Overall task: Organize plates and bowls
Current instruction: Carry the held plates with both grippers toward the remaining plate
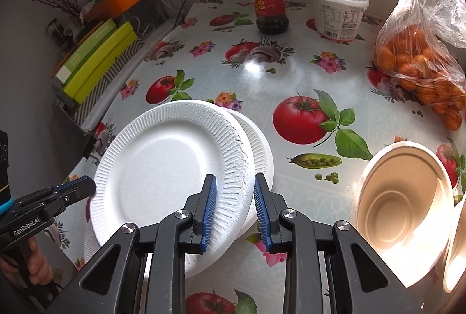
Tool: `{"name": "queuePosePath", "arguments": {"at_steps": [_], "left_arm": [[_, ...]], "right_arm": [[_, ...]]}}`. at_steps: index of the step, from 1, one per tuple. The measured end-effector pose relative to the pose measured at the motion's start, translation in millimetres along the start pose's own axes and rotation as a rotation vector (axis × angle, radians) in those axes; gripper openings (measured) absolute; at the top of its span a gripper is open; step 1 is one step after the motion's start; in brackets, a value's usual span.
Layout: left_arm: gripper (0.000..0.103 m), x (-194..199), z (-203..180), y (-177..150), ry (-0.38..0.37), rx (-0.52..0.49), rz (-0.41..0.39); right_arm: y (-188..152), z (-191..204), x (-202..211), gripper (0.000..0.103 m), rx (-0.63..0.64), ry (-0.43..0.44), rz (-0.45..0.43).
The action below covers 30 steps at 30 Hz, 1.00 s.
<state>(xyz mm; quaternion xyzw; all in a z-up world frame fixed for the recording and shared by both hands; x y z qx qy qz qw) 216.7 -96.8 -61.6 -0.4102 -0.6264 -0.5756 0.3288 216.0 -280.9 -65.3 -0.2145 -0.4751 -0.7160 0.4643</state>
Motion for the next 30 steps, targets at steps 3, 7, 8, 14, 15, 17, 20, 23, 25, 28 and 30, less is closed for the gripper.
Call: {"name": "queuePosePath", "arguments": {"at_steps": [3,7,8,14,15,17,20,23,25,28,30], "left_arm": [[0.013,-2.2,-2.0,1.4,0.002,-0.003,0.002],[0.013,-6.9,-5.4,5.1,0.001,-0.003,0.01],[0.013,-7.5,-6.3,6.0,0.002,-0.007,0.009],[0.013,-10.0,-8.7,10.8,0.004,-0.016,0.006],[0.013,-11.2,-8.4,10.7,0.006,-0.016,0.009],[0.013,-13.0,-7.9,9.7,0.01,-0.019,0.014],[0.013,-15.2,-6.6,8.0,0.012,-0.022,0.021],[0.013,-16.3,-4.5,6.1,0.016,-0.022,0.025],[0.013,-16.8,-3.7,5.3,0.017,-0.02,0.027],[0.013,-17.4,-2.5,3.3,0.019,-0.021,0.031],[0.013,-17.9,-2.0,1.7,0.016,-0.021,0.036]], "right_arm": [[2.0,-3.6,-2.2,0.026,-0.005,-0.003,0.0],[5.0,-10.7,-6.3,0.026,-0.015,0.0,0.0],[6.1,-12.1,-6.5,0.026,-0.018,0.001,-0.002],[9.3,-15.5,-6.7,0.026,-0.022,0.008,-0.01],[9.3,-15.7,-7.6,0.026,-0.022,0.008,-0.009],[8.8,-16.3,-9.6,0.026,-0.024,0.011,-0.007],[7.3,-17.0,-12.3,0.026,-0.027,0.017,-0.003],[5.7,-15.4,-13.4,0.026,-0.026,0.026,-0.002],[5.9,-14.3,-13.7,0.026,-0.021,0.028,-0.003],[5.4,-13.0,-12.8,0.026,-0.02,0.032,-0.004],[5.0,-12.3,-12.7,0.026,-0.019,0.031,-0.004]]}}
Point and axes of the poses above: each gripper's, at about its wrist camera, not at the fingertips, and x roughly against the way its jaws point, z to its left, y to its top, the point moved 7 cm from there along -x, roughly the way its jaws point, and after that the axes turned 13 degrees about y, right-handed, at the moved point
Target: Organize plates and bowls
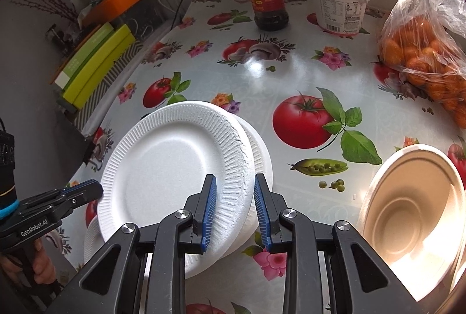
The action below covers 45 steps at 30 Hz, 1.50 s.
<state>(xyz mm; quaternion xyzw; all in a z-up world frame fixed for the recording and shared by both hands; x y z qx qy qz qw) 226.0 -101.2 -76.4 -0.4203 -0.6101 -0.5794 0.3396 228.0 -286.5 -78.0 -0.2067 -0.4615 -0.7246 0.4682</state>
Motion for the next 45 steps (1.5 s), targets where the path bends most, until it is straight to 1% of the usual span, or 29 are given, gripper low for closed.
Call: {"name": "queuePosePath", "arguments": {"at_steps": [8,15,22,26,30,34,45], "left_arm": [[0.013,-1.3,3.8,-3.9,0.002,-0.001,0.012],[0.013,10.1,1.0,7.5,0.003,-0.004,-0.024],[0.013,10.4,-4.6,13.0,-0.005,-0.008,-0.026],[0.013,15.2,-5.3,15.0,-0.018,-0.005,-0.035],[0.013,22.5,-6.4,14.7,-0.02,-0.023,-0.049],[0.013,23.3,-1.6,11.3,-0.026,-0.027,-0.044],[0.013,13.7,12.8,2.8,-0.002,-0.012,-0.016]], "right_arm": [[-0.9,3.6,2.0,0.026,0.006,0.016,-0.004],[8.1,5.8,7.9,0.026,0.008,0.021,-0.028],[16.5,2.9,13.2,0.026,-0.006,0.019,-0.048],[20.9,3.5,17.3,0.026,-0.007,0.026,-0.06],[21.3,7.0,20.8,0.026,0.002,0.022,-0.068],[18.2,10.1,19.5,0.026,0.007,0.03,-0.06],[8.0,19.4,5.7,0.026,0.022,0.047,-0.028]]}}
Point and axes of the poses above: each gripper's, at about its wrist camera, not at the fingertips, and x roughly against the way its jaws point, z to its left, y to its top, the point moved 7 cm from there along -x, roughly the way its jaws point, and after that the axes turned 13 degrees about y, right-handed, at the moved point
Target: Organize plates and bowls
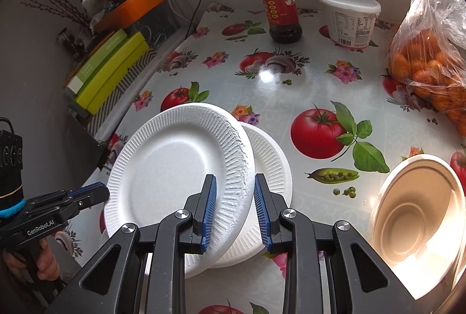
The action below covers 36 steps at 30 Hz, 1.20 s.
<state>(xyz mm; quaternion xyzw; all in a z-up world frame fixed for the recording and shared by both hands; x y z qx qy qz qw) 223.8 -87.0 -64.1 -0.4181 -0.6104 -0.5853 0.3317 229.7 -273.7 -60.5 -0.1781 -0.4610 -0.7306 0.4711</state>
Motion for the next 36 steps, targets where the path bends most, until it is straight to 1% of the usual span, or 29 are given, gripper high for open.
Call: {"name": "queuePosePath", "arguments": {"at_steps": [6,15,22,29,36], "left_arm": [[0.013,-1.1,-5.6,2.9,-0.003,-0.008,0.001],[0.013,9.9,-13.6,8.4,-0.013,-0.02,-0.019],[0.013,23.8,-9.1,8.0,-0.009,-0.022,-0.036],[0.013,42.3,-0.9,13.0,0.004,-0.009,-0.076],[0.013,33.3,-1.5,11.4,0.014,-0.017,-0.054]], "right_arm": [[1.7,-5.3,1.4,0.026,-0.01,-0.005,-0.006],[9.6,-3.8,18.7,0.026,-0.011,0.003,-0.043],[11.7,11.8,33.1,0.026,0.009,0.026,-0.07],[17.1,30.1,42.8,0.026,0.037,0.049,-0.093],[16.5,23.3,33.3,0.026,0.028,0.039,-0.073]]}}
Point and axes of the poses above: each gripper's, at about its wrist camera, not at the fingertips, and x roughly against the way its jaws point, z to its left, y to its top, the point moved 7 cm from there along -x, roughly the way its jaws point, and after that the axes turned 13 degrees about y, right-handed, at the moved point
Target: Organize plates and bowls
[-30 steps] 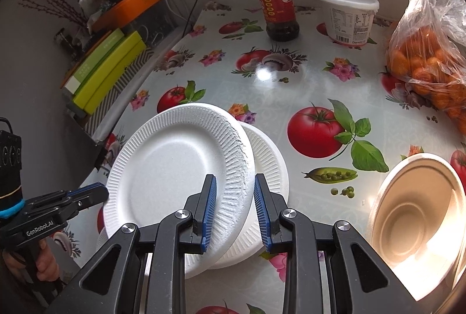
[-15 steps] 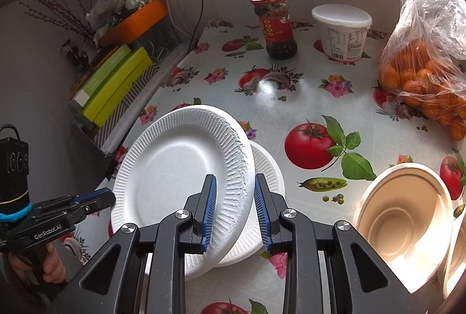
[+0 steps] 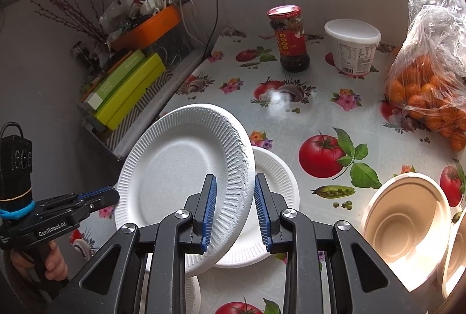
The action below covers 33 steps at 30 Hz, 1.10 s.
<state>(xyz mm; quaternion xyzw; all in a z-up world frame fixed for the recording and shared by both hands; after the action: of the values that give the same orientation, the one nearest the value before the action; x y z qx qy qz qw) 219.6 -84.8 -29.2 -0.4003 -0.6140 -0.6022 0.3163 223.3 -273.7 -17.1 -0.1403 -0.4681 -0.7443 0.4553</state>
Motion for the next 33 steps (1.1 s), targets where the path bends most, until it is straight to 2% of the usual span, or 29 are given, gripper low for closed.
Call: {"name": "queuePosePath", "arguments": {"at_steps": [12,20,33], "left_arm": [[0.013,-38.4,-14.7,-11.1,0.008,-0.035,0.079],[0.013,-66.1,-24.0,-12.3,0.031,-0.055,0.129],[0.013,-78.5,-26.4,-9.7,0.042,-0.062,0.146]], "right_arm": [[-13.7,-35.6,-23.5,0.026,-0.048,-0.038,0.057],[-15.7,-54.4,-38.1,0.026,-0.047,-0.095,0.092],[-18.7,-67.1,-56.2,0.027,-0.036,-0.155,0.145]]}}
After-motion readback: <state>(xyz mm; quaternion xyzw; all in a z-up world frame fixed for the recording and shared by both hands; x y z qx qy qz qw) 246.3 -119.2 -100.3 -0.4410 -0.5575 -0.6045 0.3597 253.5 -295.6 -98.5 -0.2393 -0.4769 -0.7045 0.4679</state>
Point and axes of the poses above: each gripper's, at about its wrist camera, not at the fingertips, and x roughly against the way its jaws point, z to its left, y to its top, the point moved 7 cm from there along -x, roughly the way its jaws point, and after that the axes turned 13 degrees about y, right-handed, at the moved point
